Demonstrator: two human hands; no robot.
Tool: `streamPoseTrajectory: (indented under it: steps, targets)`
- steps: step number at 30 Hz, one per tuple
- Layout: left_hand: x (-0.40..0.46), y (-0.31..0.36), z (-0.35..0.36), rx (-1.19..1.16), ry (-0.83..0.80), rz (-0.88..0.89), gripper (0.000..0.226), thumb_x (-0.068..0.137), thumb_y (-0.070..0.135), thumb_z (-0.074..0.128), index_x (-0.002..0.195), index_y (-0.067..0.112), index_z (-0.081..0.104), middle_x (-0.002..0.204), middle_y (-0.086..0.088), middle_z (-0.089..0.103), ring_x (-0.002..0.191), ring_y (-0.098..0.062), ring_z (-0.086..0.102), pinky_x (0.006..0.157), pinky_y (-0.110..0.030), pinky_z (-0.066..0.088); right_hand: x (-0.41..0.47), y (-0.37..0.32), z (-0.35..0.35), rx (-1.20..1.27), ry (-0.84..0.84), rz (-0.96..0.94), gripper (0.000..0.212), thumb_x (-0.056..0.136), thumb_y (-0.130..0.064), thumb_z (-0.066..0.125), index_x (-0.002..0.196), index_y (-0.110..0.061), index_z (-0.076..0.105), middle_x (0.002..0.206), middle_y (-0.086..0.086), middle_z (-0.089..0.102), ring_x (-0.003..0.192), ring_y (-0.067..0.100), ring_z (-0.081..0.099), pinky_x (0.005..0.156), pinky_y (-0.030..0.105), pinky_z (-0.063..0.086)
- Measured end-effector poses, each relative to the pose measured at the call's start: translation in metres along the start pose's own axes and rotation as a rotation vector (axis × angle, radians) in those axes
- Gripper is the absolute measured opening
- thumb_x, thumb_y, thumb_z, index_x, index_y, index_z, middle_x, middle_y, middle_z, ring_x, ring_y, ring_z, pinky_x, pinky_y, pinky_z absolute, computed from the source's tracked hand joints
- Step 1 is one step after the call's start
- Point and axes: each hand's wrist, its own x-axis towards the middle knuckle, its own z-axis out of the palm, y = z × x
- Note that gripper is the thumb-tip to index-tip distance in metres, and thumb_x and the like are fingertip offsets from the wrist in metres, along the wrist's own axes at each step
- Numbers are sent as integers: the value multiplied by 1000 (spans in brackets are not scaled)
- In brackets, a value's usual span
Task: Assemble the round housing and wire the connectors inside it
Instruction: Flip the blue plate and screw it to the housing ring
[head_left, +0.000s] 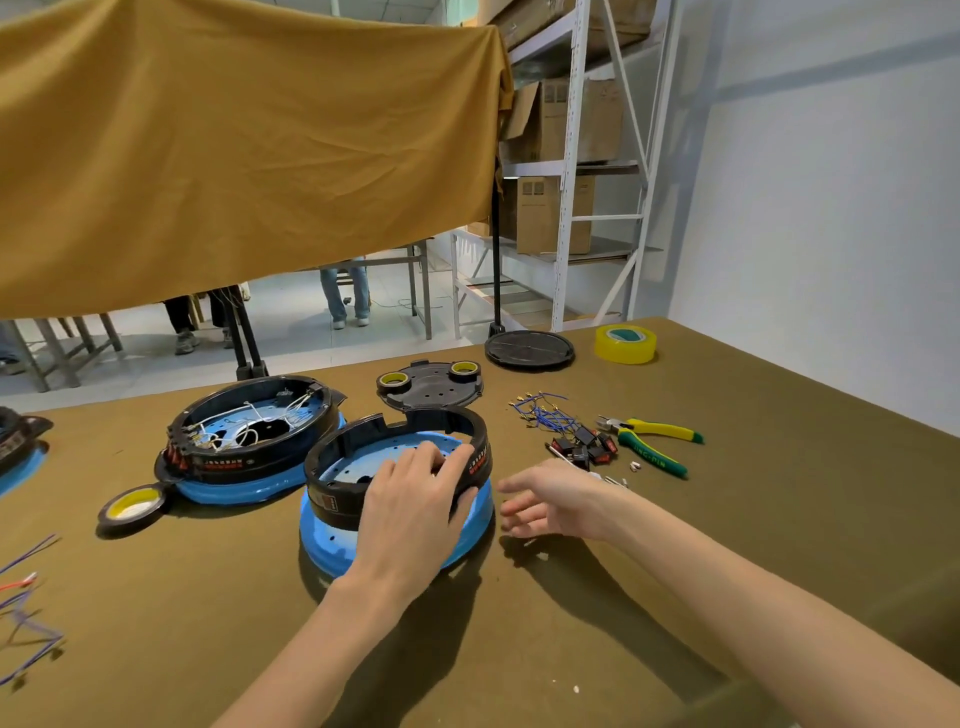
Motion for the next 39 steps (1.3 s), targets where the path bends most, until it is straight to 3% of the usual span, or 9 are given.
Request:
streamPoseTrajectory:
  steps: [7, 14, 17, 19, 23, 26, 29, 34, 39]
  targets:
    - [-18, -18, 21, 102, 67, 79, 51, 84, 29, 81, 130, 13, 64, 95, -9, 65, 83, -26, 61, 71, -39, 54, 16, 10, 9, -410, 154, -305, 43, 99, -25, 66, 139, -18, 54, 112, 4, 66, 78, 10, 63, 53, 16, 50]
    - [-24, -33, 23, 108, 30, 105, 53, 83, 29, 82, 132, 16, 66, 99, -7, 67, 87, -24, 61, 74, -36, 52, 28, 17, 23, -516, 148, -497, 39, 103, -23, 59, 141, -16, 58, 133, -1, 63, 109, 6, 57, 71, 9, 43]
    - [-26, -29, 24, 54, -10, 83, 52, 85, 31, 79, 133, 17, 65, 103, -6, 68, 90, -23, 63, 76, -35, 53, 31, 14, 22, -446, 135, -478, 33, 108, -32, 47, 131, -17, 64, 120, -3, 68, 108, 10, 61, 88, 24, 53]
    - [-22, -29, 22, 14, -38, 81, 50, 88, 35, 76, 133, 20, 62, 107, -2, 68, 95, -20, 63, 79, -32, 53, 32, 10, 22, -398, 120, -408, 39, 106, -50, 42, 123, -21, 62, 117, -2, 67, 105, 13, 61, 93, 35, 52]
    - [-19, -30, 10, -122, -148, 43, 61, 91, 64, 54, 141, 29, 54, 114, 10, 67, 98, -7, 60, 80, -19, 48, 38, 3, 35, -396, 110, -337, 80, 91, -71, 55, 148, -16, 44, 141, 1, 55, 118, 14, 54, 91, 29, 43]
    - [-19, -44, -1, -223, -148, -53, 67, 93, 71, 41, 145, 31, 50, 112, 16, 69, 100, -1, 59, 89, -21, 44, 44, -2, 42, -356, 135, -341, 68, 92, -56, 64, 144, -16, 47, 130, 0, 59, 109, 13, 58, 84, 27, 46]
    - [-16, -65, -15, -110, -355, -134, 75, 91, 81, 19, 135, 35, 57, 106, 18, 69, 101, -4, 61, 109, -35, 40, 48, -9, 36, -387, 100, -323, 42, 95, -49, 62, 126, -23, 53, 100, -8, 62, 85, 4, 58, 64, 20, 44]
    - [-8, -41, -25, -62, -478, -60, 74, 85, 89, 15, 76, 29, 58, 62, 10, 56, 59, -3, 52, 66, -26, 36, 54, -18, 24, -447, 9, -309, 37, 98, -43, 55, 119, -13, 63, 93, 0, 61, 83, 13, 55, 68, 27, 45]
    - [-2, -7, -21, -92, -601, -9, 84, 81, 93, 13, 101, 28, 63, 82, 6, 65, 77, -16, 59, 80, -40, 44, 53, -26, 3, -323, -38, -298, 40, 101, -44, 61, 130, -17, 59, 120, 2, 70, 103, 16, 71, 81, 32, 59]
